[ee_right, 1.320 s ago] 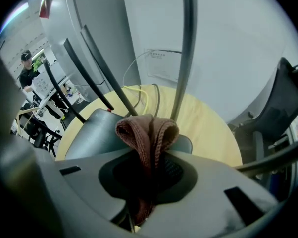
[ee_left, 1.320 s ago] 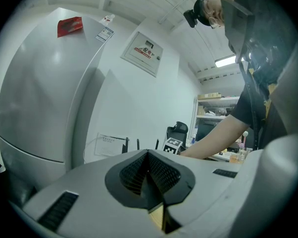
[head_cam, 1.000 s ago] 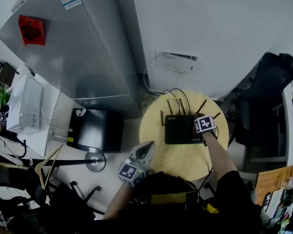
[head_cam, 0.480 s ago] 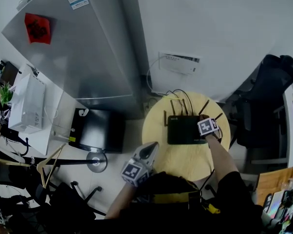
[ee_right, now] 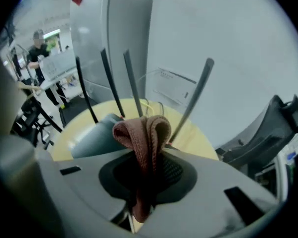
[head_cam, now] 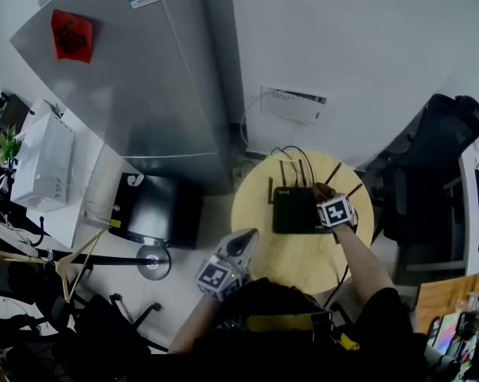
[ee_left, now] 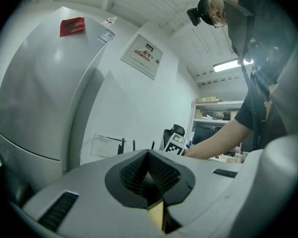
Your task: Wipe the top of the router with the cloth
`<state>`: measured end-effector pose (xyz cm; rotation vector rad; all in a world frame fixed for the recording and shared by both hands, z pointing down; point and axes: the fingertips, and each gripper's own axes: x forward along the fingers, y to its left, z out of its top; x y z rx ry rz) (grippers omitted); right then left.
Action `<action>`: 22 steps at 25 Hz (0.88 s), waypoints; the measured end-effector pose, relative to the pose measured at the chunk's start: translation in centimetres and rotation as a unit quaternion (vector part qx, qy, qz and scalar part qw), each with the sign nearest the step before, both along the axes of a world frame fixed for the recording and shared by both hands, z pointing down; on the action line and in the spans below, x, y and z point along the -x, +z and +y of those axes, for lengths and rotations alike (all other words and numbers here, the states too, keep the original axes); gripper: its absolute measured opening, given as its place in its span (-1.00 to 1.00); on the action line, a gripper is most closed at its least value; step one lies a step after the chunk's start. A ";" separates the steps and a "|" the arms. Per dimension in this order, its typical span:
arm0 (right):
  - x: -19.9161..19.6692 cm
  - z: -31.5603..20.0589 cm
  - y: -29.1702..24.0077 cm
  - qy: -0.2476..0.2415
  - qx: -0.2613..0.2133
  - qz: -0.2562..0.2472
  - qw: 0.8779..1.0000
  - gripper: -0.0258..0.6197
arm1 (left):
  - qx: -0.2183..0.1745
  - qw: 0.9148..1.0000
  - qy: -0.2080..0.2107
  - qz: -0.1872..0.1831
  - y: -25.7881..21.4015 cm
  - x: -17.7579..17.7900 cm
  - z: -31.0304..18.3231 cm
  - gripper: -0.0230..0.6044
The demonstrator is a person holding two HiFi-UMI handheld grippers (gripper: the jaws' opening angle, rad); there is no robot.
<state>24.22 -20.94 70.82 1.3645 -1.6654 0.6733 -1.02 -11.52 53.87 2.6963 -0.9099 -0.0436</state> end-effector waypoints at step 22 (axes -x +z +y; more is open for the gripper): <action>15.9 3.3 5.8 -0.100 0.120 -0.146 0.977 -0.73 | 0.010 0.999 -0.047 -0.015 0.0 3.5 0.7 -0.94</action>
